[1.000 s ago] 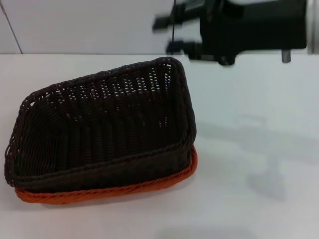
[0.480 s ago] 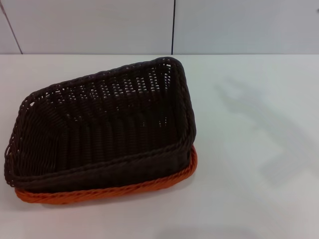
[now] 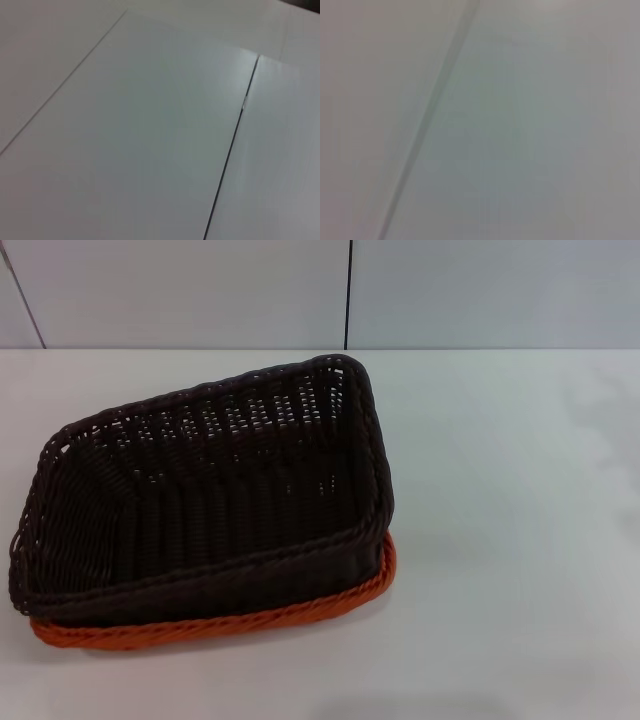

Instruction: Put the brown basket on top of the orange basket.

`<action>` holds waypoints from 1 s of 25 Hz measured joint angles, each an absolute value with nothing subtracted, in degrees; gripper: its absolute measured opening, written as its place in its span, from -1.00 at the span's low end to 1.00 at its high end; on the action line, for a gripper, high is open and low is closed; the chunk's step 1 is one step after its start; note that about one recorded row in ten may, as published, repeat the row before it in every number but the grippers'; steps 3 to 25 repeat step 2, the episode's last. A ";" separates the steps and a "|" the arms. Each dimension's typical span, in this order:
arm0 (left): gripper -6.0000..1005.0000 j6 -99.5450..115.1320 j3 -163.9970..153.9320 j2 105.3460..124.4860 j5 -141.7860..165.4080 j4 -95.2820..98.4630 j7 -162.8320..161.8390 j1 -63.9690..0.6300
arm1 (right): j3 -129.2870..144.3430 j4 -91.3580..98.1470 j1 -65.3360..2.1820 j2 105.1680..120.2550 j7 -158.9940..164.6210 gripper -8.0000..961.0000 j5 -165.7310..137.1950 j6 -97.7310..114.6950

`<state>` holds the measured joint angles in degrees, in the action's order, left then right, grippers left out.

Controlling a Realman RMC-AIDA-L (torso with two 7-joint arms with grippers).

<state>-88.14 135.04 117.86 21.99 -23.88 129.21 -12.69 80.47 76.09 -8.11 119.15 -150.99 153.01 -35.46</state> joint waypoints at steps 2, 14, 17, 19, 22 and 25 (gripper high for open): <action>0.02 -87.79 134.70 117.84 21.99 -23.85 129.57 -12.68 | 79.27 70.95 -9.12 119.14 -151.63 -0.10 155.41 -37.96; 0.02 -87.79 134.70 117.84 21.99 -23.85 129.57 -12.68 | 79.27 70.95 -9.12 119.14 -151.63 -0.10 155.41 -37.96; 0.02 -87.79 134.70 117.84 21.99 -23.85 129.57 -12.68 | 79.27 70.95 -9.12 119.14 -151.63 -0.10 155.41 -37.96; 0.02 -87.79 134.70 117.84 21.99 -23.85 129.57 -12.68 | 79.27 70.95 -9.12 119.14 -151.63 -0.10 155.41 -37.96; 0.02 -87.79 134.70 117.84 21.99 -23.85 129.57 -12.68 | 79.27 70.95 -9.12 119.14 -151.63 -0.10 155.41 -37.96; 0.02 -87.79 134.70 117.84 21.99 -23.85 129.57 -12.68 | 79.27 70.95 -9.12 119.14 -151.63 -0.10 155.41 -37.96</action>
